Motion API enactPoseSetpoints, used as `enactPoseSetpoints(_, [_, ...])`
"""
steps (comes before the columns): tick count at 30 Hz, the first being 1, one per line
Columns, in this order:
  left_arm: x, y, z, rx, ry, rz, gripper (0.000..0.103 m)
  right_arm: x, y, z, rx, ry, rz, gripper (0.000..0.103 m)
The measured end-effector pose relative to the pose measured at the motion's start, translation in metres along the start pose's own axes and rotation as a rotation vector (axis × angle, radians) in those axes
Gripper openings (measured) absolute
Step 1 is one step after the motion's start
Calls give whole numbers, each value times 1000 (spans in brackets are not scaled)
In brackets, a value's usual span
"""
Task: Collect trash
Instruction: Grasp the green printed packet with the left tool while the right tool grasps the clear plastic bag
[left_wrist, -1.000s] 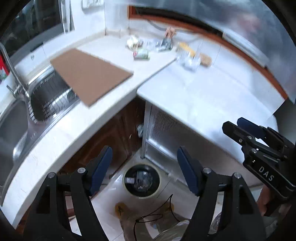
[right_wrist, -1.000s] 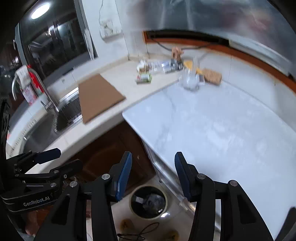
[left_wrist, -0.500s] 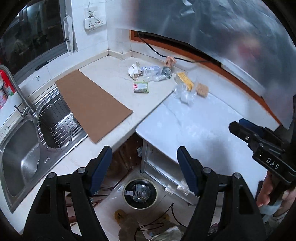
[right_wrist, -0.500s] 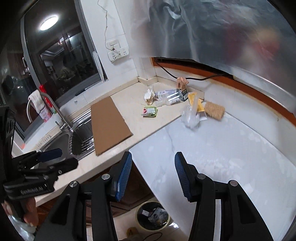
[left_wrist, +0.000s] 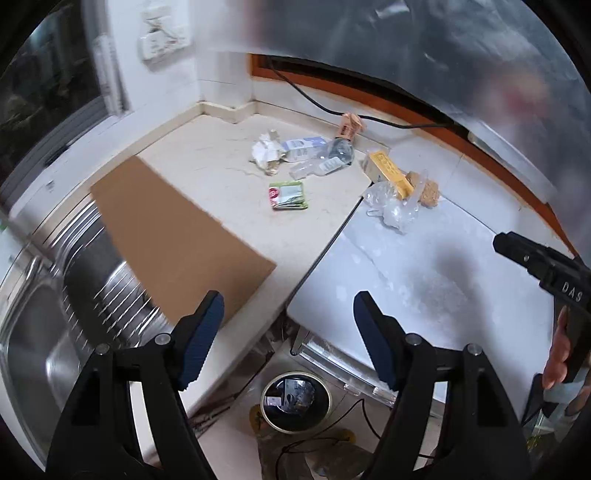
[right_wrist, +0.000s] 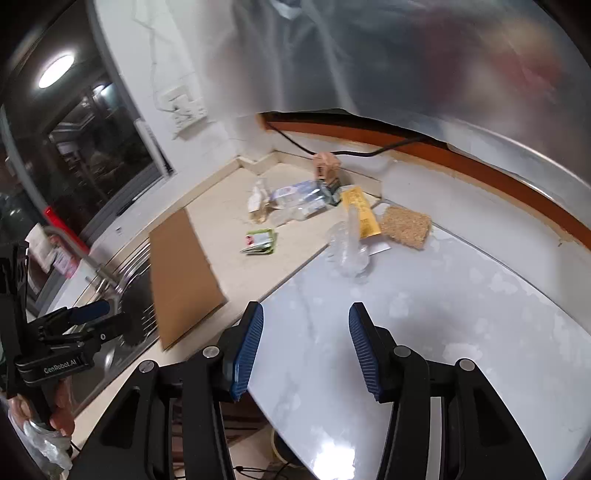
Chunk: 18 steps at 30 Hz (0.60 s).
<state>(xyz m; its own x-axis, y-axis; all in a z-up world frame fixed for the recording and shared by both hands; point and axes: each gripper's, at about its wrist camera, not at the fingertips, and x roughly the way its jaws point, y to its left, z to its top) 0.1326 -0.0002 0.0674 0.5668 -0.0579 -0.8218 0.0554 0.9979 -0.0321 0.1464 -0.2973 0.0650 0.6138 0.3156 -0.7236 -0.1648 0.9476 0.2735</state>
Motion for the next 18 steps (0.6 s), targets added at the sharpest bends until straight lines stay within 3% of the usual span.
enactPoseSetpoints(10, [124, 17, 71, 127, 101, -84, 70, 100, -29, 40, 150, 45, -100, 55])
enactPoseSetpoints(18, [217, 21, 106, 225, 158, -97, 70, 191, -47, 58, 248, 78, -143, 55])
